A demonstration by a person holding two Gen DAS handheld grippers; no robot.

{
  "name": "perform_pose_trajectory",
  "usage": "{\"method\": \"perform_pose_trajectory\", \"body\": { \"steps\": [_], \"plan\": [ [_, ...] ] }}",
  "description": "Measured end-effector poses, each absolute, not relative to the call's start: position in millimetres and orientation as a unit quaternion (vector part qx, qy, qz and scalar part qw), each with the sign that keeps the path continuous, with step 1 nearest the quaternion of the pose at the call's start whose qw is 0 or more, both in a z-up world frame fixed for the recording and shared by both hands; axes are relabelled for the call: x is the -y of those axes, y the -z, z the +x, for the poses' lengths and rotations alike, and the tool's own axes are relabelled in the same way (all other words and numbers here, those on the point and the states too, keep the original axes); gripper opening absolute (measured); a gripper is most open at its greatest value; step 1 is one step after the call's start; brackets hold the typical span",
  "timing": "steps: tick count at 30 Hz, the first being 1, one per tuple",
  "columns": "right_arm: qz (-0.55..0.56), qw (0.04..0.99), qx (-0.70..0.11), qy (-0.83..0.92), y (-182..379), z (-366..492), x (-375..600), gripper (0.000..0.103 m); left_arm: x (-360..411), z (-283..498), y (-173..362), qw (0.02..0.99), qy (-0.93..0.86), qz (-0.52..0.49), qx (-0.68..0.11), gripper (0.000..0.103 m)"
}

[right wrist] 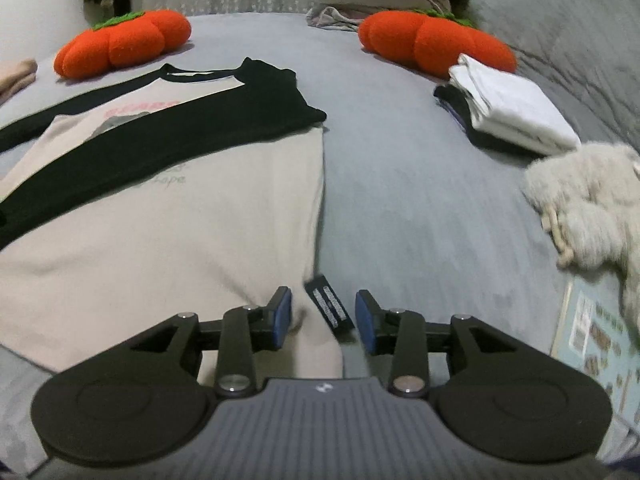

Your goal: Fold clothes

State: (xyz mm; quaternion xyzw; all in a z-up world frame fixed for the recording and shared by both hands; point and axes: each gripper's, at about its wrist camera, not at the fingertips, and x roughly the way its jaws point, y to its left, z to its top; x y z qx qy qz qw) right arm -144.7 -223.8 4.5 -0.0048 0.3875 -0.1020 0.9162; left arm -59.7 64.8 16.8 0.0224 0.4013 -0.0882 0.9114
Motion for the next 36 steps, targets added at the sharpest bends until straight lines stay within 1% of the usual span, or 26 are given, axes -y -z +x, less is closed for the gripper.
{"method": "perform_pose_trajectory", "body": {
  "steps": [4,7,9,10,11,13,19,21,29,36],
  "plan": [
    [0.001,0.916,-0.387,0.1,-6,-155,222,0.04,-68,-61,-19,0.91,0.089,0.016,-0.406,0.026],
    [0.009,0.916,-0.389,0.1,-9,-162,223,0.043,-70,-60,-22,0.906,0.089,0.01,-0.413,0.026],
    [0.018,0.92,-0.379,0.103,-13,-166,225,0.045,-81,-56,-30,0.9,0.096,-0.021,-0.424,0.031],
    [0.025,0.922,-0.372,0.104,-16,-167,225,0.045,-88,-53,-34,0.897,0.1,-0.042,-0.429,0.035],
    [0.032,0.924,-0.365,0.107,-18,-167,225,0.045,-97,-50,-38,0.898,0.091,-0.055,-0.427,0.038],
    [0.035,0.928,-0.354,0.108,-23,-165,223,0.045,-116,-44,-45,0.901,0.073,-0.079,-0.42,0.039],
    [-0.002,0.935,-0.343,0.094,-24,-144,202,0.048,-183,-19,-50,0.893,-0.013,-0.16,-0.421,0.04],
    [-0.008,0.935,-0.342,0.089,-22,-138,194,0.048,-193,-16,-50,0.892,-0.027,-0.165,-0.42,0.04],
    [-0.026,0.942,-0.331,0.045,-23,-108,148,0.048,-189,-5,-49,0.893,-0.024,-0.151,-0.423,0.04],
    [-0.067,0.943,-0.316,-0.084,-21,-74,53,0.048,-192,-3,-49,0.896,-0.029,-0.142,-0.42,0.04]
  ]
}}
